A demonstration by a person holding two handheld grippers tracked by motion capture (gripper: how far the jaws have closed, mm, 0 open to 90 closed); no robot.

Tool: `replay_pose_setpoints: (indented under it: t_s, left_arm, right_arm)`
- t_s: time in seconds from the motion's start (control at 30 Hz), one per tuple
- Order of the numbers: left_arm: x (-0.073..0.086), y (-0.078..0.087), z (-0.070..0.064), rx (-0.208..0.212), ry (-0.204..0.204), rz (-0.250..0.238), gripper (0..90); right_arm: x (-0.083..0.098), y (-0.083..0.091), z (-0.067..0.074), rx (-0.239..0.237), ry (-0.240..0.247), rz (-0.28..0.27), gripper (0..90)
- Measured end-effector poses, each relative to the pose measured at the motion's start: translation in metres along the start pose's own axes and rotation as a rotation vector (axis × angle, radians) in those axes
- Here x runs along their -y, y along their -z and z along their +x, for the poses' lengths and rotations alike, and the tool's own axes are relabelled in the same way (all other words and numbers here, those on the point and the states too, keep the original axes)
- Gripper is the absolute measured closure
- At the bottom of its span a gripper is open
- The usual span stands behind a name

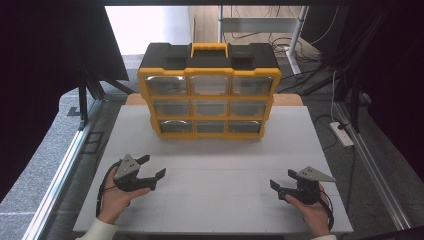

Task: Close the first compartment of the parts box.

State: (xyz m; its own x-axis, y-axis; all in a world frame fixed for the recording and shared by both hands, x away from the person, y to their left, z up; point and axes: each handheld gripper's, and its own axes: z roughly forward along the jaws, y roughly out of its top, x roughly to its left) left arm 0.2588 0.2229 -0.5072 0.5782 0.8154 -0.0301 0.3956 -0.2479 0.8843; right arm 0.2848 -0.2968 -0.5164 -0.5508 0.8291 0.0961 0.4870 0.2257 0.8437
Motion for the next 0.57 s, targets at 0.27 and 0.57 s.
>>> replay_pose_setpoints:
  t_s: [0.27, 0.57]
  left_arm:
    - [0.0042, -0.002, 0.0004, 0.002, 0.004, 0.01, 21.4]
    - [0.0024, -0.0021, 0.0016, -0.002, 0.007, 0.003, 21.3]
  right_arm:
    - [-0.0008, 0.0009, 0.0, -0.011, 0.008, -0.009, 16.2]
    - [-0.0014, 0.0011, 0.0011, -0.02, 0.02, -0.01, 16.2]
